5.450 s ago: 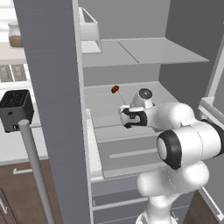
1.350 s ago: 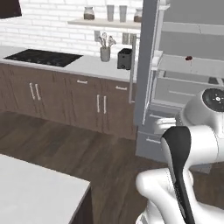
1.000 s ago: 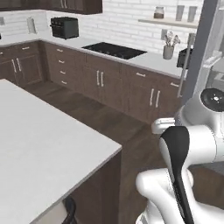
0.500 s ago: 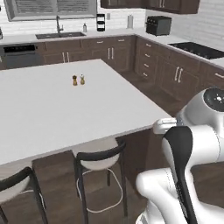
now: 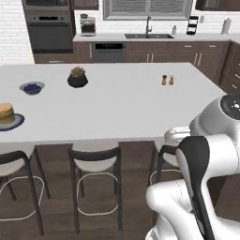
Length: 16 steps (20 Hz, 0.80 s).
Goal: Take the strawberry from the fridge and place it on top of the pancake, located on the dining counter.
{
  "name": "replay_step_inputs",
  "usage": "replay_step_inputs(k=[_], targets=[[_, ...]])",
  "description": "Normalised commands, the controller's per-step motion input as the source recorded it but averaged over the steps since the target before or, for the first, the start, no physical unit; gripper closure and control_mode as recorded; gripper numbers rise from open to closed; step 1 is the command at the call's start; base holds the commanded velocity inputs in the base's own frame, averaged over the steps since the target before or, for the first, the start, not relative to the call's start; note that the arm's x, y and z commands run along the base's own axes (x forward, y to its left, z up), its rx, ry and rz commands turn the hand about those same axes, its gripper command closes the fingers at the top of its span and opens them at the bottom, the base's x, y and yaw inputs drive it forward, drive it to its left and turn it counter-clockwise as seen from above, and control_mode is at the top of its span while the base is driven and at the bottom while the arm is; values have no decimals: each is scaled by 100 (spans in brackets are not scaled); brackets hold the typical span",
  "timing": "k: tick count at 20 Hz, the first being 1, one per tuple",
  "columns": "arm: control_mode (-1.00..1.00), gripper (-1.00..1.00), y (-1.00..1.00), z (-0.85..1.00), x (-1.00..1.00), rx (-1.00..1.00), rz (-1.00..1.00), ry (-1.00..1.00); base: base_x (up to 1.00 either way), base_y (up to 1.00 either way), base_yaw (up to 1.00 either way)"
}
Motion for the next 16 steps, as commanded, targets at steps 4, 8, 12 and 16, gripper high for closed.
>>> replay_step_inputs(k=[4, 8, 12, 16], targets=[[100, 100, 0, 0, 0, 0, 0, 0, 0, 100, 4], [100, 100, 0, 0, 0, 0, 0, 0, 14, 100, -7], [100, 100, 0, 0, 0, 0, 0, 0, 33, 100, -17], [100, 100, 0, 0, 0, 0, 0, 0, 46, 100, -41]])
